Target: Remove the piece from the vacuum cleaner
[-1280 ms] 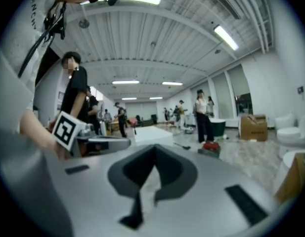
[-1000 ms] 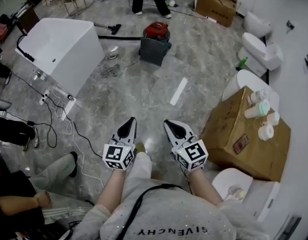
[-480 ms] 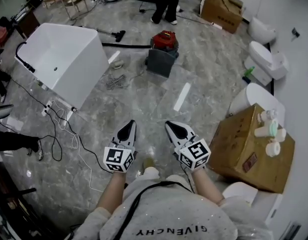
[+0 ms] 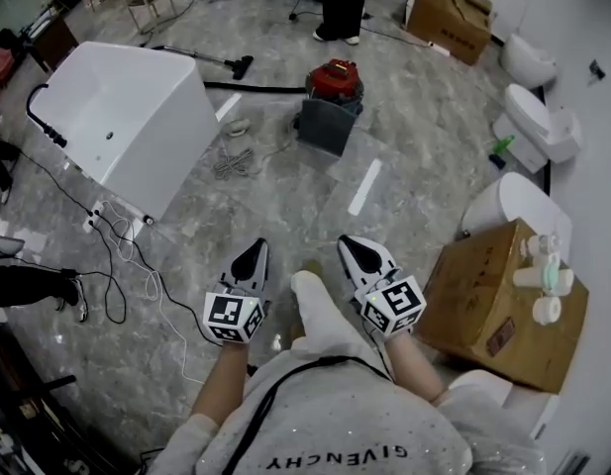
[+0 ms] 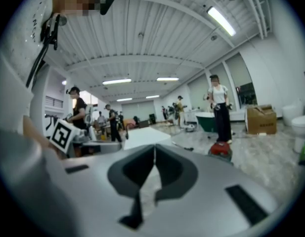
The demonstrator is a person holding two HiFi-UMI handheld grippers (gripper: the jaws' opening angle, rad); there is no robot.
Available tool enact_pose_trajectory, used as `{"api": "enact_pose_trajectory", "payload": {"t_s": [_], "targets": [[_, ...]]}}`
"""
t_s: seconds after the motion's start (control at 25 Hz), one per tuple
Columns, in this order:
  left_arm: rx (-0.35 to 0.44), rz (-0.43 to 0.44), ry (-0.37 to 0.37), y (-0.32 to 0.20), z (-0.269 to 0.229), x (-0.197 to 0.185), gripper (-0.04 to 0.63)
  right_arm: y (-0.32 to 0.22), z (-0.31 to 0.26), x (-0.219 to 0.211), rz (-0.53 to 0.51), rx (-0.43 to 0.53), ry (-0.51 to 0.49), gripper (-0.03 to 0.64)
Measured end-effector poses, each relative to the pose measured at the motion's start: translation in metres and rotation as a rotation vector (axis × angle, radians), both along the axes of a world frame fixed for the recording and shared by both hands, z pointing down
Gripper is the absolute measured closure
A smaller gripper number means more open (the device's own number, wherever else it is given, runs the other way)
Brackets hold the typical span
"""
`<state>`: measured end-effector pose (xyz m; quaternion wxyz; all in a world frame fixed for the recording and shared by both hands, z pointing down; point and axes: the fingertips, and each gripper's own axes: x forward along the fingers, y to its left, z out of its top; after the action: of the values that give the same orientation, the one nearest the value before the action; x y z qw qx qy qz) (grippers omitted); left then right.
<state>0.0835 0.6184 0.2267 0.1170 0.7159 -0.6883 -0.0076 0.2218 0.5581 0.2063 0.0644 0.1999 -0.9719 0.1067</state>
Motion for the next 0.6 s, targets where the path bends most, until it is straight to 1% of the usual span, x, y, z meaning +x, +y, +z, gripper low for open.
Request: {"api": "enact_pose_trajectory", "payload": {"t_s": [0.2, 0.44, 0.6], "targets": [[-0.003, 0.004, -0.005, -0.039, 0.002, -0.028, 0.572, -0.042, 0.0, -0.029, 0.012, 0.022, -0.021, 0.602], [-0.009, 0.064, 0.006, -0.107, 0.002, -0.05, 0.572, -0.107, 0.001, -0.065, 0.029, 0.024, -0.012, 0.601], [-0.015, 0.089, 0.012, -0.151, 0.002, -0.065, 0.572, -0.147, 0.009, -0.082, 0.049, -0.003, 0.001, 0.602]]}}
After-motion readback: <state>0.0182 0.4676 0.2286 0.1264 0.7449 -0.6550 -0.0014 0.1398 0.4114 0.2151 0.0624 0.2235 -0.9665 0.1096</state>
